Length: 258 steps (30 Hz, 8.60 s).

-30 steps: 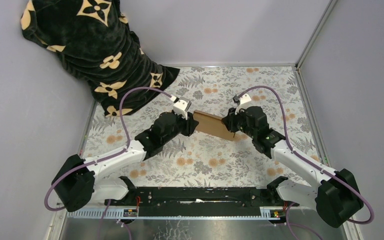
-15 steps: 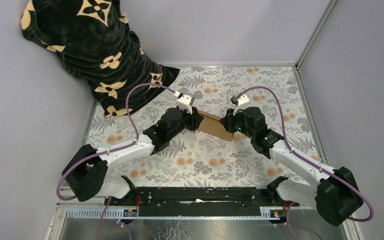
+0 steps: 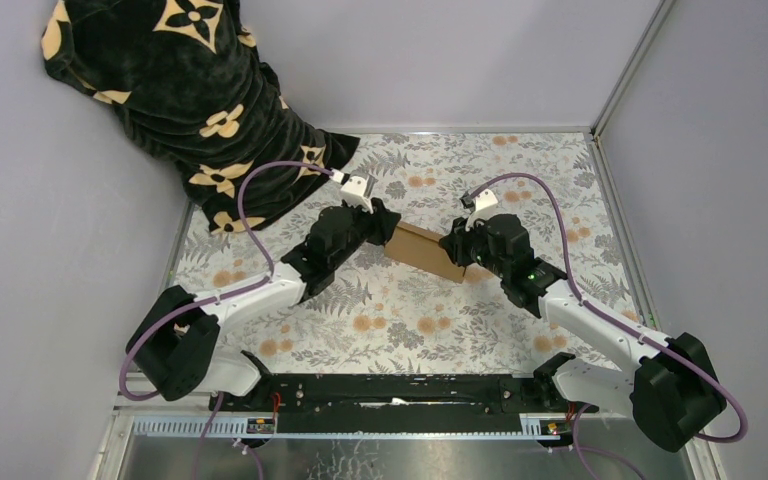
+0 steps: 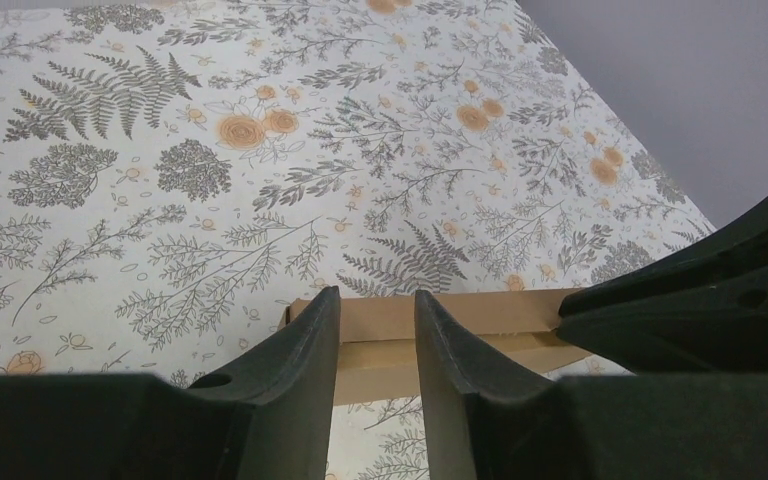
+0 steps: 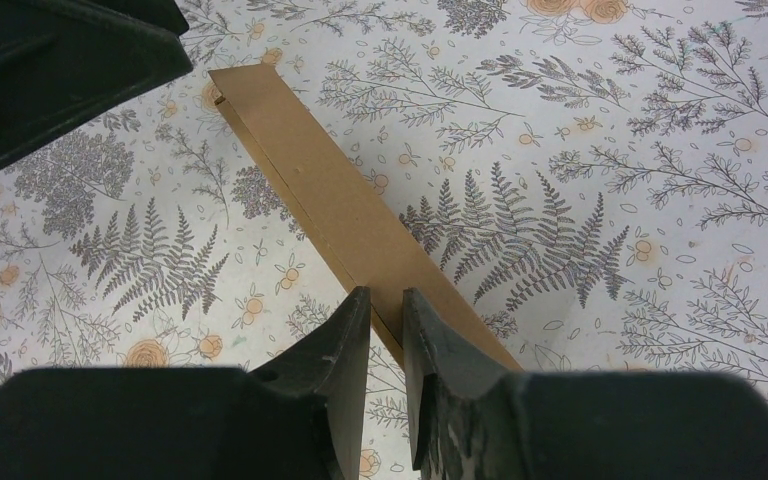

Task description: Fold the paper box

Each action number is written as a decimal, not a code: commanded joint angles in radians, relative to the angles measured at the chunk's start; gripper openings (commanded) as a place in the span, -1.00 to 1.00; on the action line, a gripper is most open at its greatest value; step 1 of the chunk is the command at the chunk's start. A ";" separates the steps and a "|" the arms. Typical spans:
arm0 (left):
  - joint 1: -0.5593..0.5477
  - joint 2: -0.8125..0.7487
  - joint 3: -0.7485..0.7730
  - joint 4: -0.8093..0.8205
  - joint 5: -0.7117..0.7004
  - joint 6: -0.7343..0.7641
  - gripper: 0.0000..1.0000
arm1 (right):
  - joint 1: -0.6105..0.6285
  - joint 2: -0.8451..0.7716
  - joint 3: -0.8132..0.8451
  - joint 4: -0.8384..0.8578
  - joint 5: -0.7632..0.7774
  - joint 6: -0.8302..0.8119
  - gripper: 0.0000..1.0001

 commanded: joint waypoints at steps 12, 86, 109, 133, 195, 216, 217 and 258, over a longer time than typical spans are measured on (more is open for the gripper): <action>0.014 0.134 -0.082 0.182 0.017 -0.039 -0.22 | 0.022 0.033 -0.021 -0.096 0.009 0.004 -0.51; -0.005 0.044 -0.122 -0.116 -0.134 -0.183 -0.23 | -0.149 0.025 0.255 -0.409 0.054 0.095 -0.62; -0.035 0.051 -0.029 -0.186 -0.113 -0.178 -0.18 | -0.151 0.101 0.387 -0.494 0.012 0.043 -0.63; -0.059 0.075 0.007 -0.232 -0.143 -0.175 -0.17 | -0.116 0.202 0.240 -0.486 0.002 0.118 -0.64; -0.154 0.071 -0.191 -0.135 -0.177 -0.253 -0.16 | -0.083 0.131 -0.012 -0.399 -0.089 0.228 -0.66; -0.285 -0.008 -0.314 -0.160 -0.234 -0.365 -0.16 | -0.002 -0.102 -0.164 -0.409 -0.139 0.383 -0.64; -0.286 -0.008 -0.314 -0.163 -0.232 -0.367 -0.16 | -0.002 -0.103 -0.167 -0.405 -0.139 0.386 -0.64; 0.002 -0.271 -0.270 -0.334 -0.129 -0.236 0.27 | -0.129 0.491 0.239 -0.351 0.219 0.228 -0.06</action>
